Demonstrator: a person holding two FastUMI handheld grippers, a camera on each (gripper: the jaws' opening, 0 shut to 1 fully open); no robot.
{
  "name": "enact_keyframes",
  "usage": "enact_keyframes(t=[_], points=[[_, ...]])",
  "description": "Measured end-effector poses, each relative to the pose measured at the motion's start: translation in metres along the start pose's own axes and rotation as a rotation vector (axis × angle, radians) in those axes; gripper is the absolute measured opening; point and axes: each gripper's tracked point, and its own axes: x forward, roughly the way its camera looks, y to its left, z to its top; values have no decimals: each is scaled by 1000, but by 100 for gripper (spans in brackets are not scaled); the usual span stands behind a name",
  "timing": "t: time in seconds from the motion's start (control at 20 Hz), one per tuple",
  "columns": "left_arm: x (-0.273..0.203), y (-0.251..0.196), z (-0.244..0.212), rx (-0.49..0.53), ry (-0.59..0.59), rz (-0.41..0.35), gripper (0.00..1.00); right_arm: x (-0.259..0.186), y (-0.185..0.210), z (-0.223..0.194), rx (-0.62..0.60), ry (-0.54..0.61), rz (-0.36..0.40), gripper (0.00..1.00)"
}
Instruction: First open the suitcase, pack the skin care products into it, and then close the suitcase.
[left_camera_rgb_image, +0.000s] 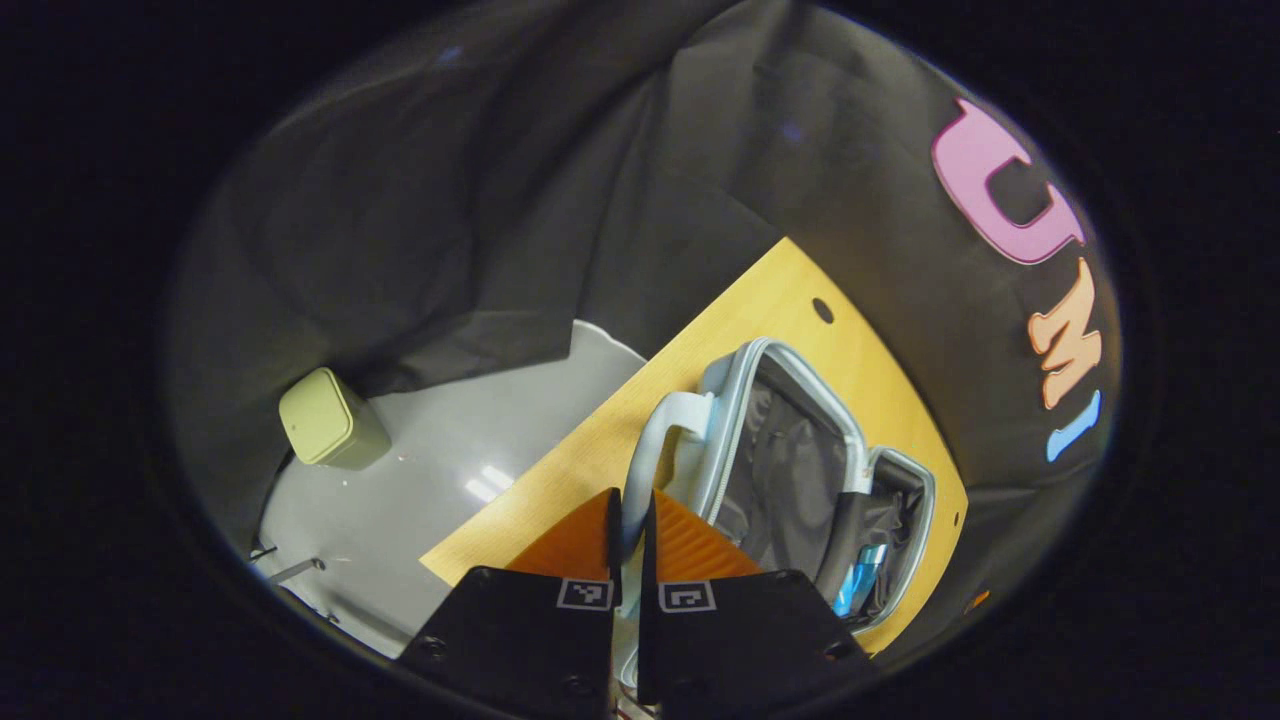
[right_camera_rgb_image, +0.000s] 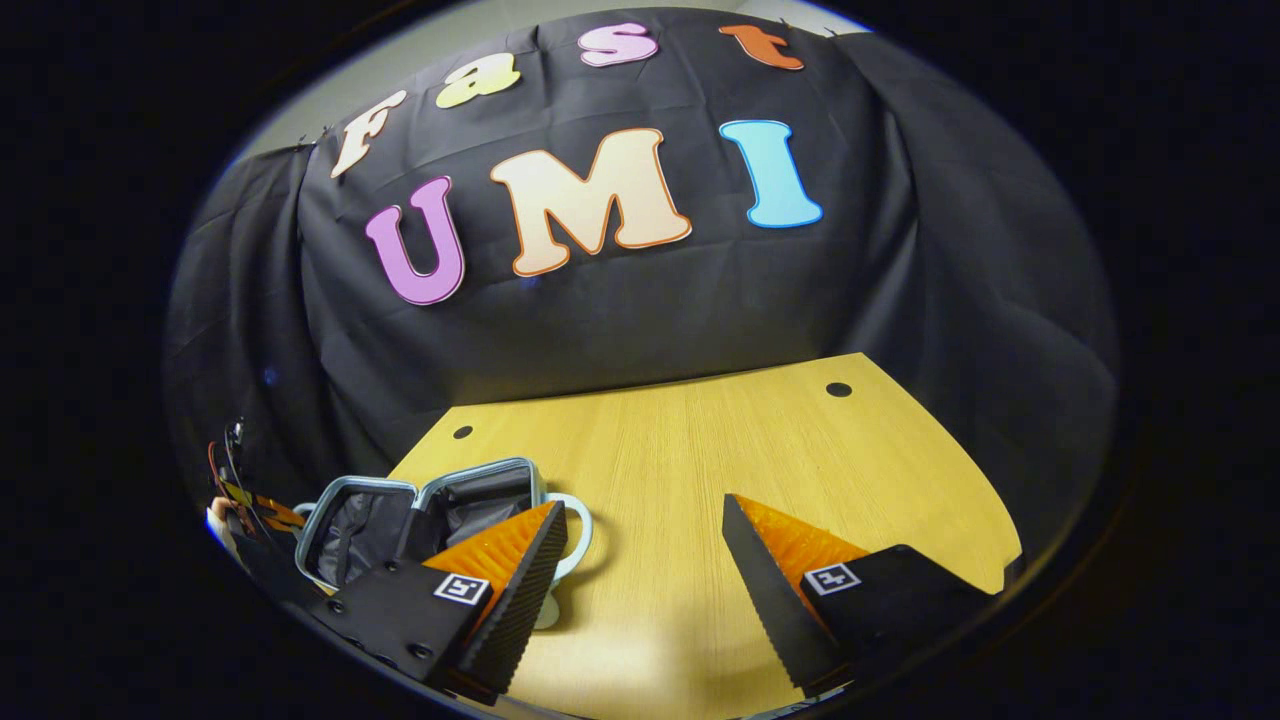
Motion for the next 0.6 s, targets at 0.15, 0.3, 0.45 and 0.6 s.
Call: enact_keyframes(t=[0.15,0.3,0.45,0.6], points=[[-35,-39,12,37,-38,-44,2,-5,-14,0,13,-10,4,94],[-66,-86,17,120,-68,-75,2,-8,-30,0,33,-18,10,98],[-92,-137,16,215,-89,-79,5,-13,-49,1,58,-29,14,98],[-105,-179,6,309,-99,-50,2,-17,-70,-1,71,-37,14,98]])
